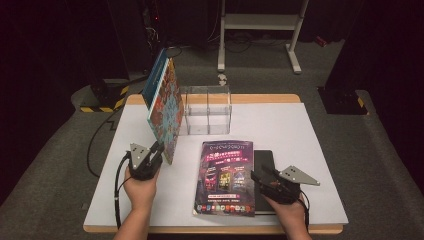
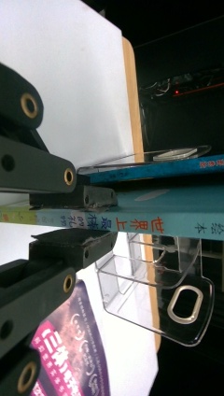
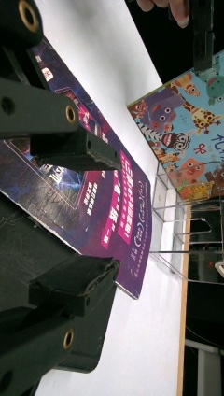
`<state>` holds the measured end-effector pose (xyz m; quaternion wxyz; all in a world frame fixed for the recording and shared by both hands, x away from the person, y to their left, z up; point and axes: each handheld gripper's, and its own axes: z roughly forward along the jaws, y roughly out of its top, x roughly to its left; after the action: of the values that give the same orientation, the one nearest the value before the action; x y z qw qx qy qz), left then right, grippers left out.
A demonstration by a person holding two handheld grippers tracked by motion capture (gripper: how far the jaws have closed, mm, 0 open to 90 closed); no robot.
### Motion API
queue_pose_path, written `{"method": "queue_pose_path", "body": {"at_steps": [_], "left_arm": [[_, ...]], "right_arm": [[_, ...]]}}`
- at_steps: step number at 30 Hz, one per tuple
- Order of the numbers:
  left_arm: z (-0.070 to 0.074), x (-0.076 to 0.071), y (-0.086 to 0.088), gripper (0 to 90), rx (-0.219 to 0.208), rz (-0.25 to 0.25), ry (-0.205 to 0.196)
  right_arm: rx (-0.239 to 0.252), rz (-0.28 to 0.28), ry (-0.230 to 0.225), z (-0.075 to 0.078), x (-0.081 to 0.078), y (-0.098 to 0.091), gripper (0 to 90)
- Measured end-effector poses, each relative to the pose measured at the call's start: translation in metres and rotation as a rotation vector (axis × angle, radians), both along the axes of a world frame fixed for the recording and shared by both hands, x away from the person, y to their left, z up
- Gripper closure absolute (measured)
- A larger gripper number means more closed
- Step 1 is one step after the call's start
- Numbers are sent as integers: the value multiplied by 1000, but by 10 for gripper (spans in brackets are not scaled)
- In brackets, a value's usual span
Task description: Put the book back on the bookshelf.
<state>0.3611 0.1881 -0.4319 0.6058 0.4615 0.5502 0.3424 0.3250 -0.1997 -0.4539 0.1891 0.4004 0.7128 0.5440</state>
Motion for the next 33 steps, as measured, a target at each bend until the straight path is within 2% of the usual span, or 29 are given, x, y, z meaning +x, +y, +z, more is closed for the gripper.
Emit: {"method": "queue_pose_path", "body": {"at_steps": [4, 24, 33], "left_arm": [[2, 1, -1, 792, -30, 15, -1], [1, 6, -5, 789, -20, 24, -9], [2, 4, -3, 750, -30, 23, -15]], "right_arm": [[0, 0, -2, 0, 0, -1, 455], [0, 2, -1, 0, 0, 0, 455], [1, 2, -1, 0, 0, 0, 455]]}}
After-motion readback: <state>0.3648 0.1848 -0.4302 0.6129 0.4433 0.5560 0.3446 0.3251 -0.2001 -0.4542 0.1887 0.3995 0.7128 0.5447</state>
